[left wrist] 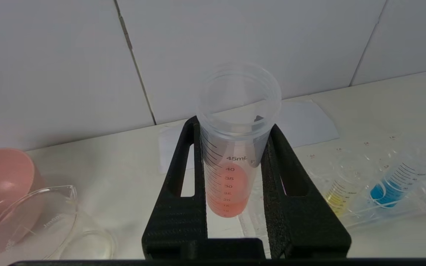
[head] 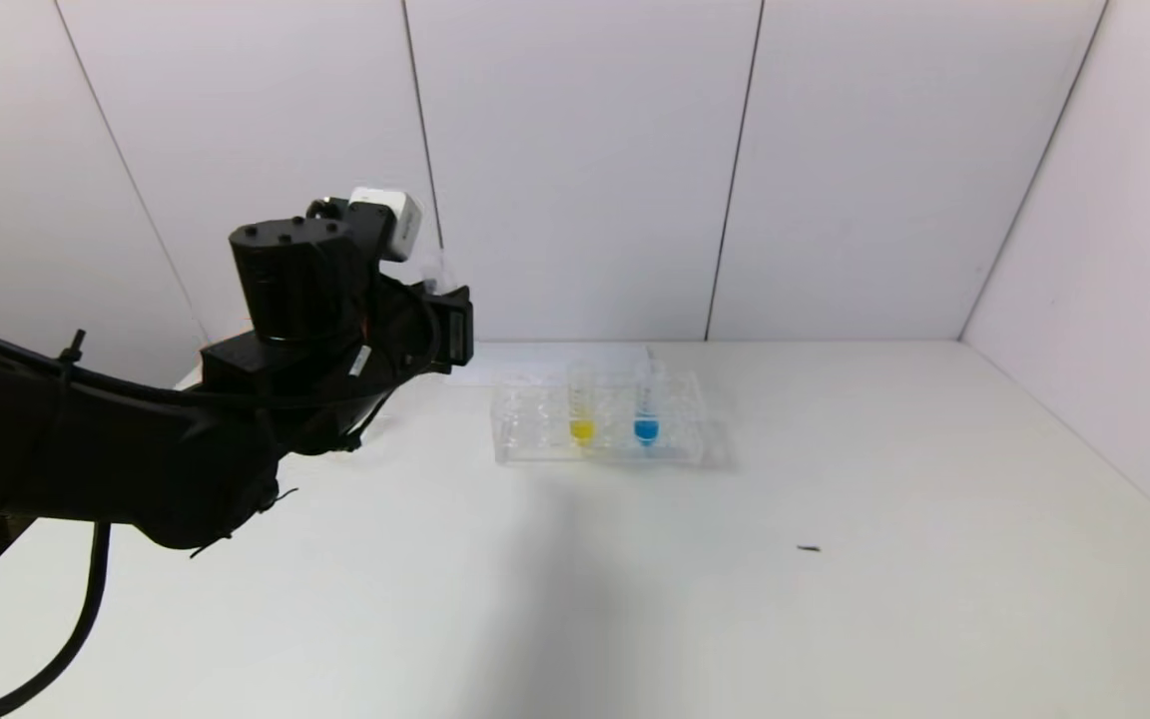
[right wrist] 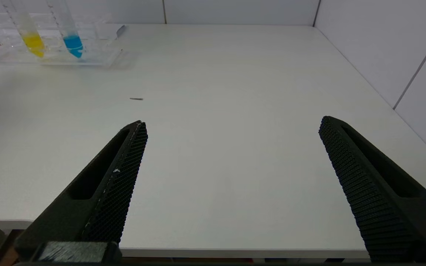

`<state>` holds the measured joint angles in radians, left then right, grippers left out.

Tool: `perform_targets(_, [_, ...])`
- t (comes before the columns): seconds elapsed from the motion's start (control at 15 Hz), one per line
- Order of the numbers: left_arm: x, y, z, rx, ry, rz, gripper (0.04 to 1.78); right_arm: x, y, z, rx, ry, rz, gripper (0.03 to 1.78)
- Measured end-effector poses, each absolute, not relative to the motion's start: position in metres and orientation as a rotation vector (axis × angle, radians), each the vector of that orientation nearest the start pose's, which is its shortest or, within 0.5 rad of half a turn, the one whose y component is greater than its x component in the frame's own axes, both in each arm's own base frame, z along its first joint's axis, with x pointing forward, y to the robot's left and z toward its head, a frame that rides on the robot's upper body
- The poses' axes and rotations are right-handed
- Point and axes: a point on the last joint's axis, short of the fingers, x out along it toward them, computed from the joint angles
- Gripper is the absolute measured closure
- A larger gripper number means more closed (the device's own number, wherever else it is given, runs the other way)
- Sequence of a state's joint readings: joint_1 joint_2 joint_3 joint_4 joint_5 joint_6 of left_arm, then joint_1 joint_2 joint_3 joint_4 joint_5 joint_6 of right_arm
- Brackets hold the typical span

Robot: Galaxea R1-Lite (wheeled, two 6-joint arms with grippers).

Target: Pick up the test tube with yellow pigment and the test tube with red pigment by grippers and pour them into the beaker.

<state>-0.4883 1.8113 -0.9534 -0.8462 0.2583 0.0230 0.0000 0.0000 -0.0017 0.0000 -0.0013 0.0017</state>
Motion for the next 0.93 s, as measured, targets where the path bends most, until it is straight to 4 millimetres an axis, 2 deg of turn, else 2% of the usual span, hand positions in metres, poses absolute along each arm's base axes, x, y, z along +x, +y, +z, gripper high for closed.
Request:
perform_targets(0.47, [0.314,-0.120,0.217,0.032,0.027,-0.186,1.37,-0.023,0.000,0.076,0.002,-0.002,-0.002,0.11])
perform_targets(0.93, [0.322,-0.073,0.222,0.030,0.042,-0.130,1.37,-0.023,0.000,0.076,0.002,-0.002,-0.002,0.11])
